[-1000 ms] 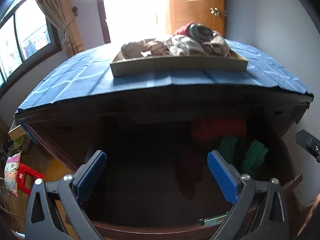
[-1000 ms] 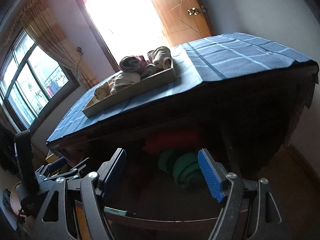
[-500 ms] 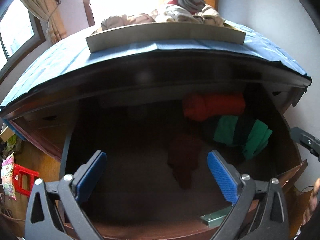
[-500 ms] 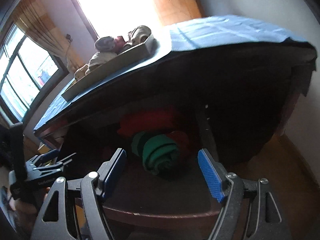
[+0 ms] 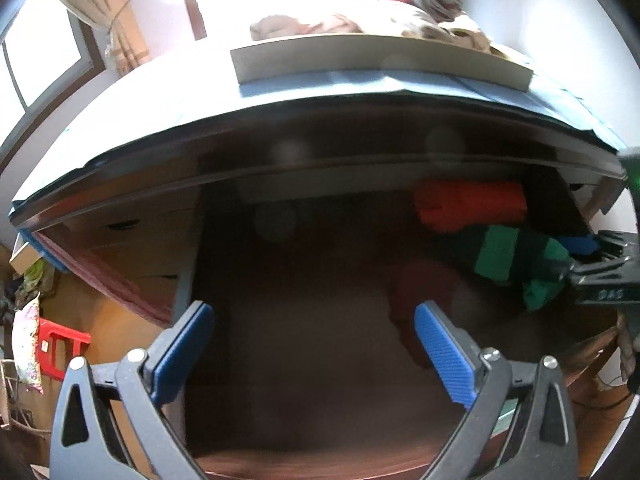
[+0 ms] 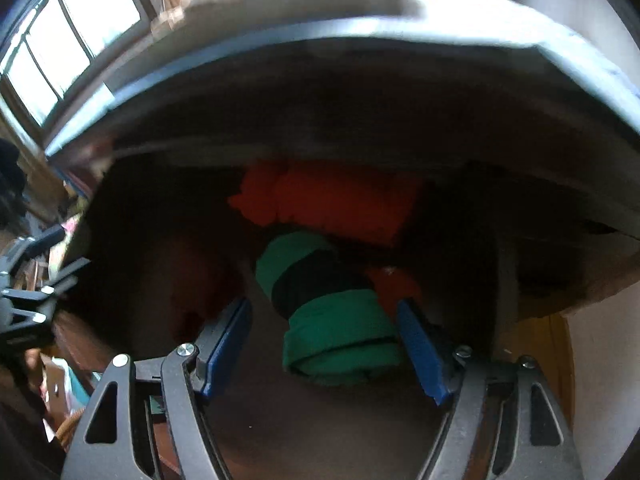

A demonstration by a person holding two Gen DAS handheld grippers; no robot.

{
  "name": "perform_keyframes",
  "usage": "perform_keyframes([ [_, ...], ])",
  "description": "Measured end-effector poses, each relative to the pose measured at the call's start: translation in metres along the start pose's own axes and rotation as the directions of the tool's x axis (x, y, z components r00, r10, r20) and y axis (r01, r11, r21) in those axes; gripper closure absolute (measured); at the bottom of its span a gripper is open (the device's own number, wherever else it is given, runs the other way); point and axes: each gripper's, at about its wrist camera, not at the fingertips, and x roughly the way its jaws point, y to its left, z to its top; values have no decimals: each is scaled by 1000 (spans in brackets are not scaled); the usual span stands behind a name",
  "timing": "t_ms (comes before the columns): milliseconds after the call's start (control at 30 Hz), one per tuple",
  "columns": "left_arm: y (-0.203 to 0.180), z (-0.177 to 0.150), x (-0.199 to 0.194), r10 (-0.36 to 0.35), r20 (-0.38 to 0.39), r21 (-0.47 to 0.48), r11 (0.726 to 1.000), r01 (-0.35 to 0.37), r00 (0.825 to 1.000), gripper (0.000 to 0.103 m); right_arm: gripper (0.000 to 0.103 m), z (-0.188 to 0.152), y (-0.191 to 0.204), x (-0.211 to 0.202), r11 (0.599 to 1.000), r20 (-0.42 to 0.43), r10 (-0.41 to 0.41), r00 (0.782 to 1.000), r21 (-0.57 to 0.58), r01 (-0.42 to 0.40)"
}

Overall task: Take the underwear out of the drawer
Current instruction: 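Move both open tools back down into the open drawer, then grasp the dark red garment with the left tool while the right tool grasps the green-black sock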

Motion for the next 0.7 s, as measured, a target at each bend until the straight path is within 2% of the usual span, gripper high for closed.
perform_keyframes([
  [100, 10, 1, -2, 13, 8, -18, 1000, -13, 1000, 1, 31, 3, 12, 18, 990, -75, -106, 992, -100, 98],
  [133, 15, 2, -3, 16, 10, -29, 999, -16, 1000, 1, 35, 4, 16, 20, 987, -89, -114, 989, -121, 103],
  [167, 19, 2, -4, 15, 9, -39, 999, -15, 1000, 1, 45, 4, 18, 23, 987, -108, -110, 988, -132, 95],
  [200, 23, 2, -5, 12, 8, -48, 999, -11, 1000, 1, 49, 3, 20, 24, 986, -124, -107, 986, -141, 90],
  [367, 38, 1, -2, 17, 0, -55, 998, -17, 1000, 1, 51, -5, 37, 27, 957, -155, -168, 974, -262, 123],
  [567, 27, 1, 6, 3, -27, -3, 1000, -3, 1000, 1, 49, 0, 36, 35, 961, -205, -169, 964, -251, 115],
  [633, 19, 2, 7, 3, -31, 34, 999, -2, 1000, 1, 52, -5, 42, 33, 940, -200, -196, 960, -318, 125],
  [700, 13, 5, 8, -10, -36, 66, 998, 12, 999, 1, 65, -11, 44, 27, 933, -185, -195, 963, -336, 124],
])
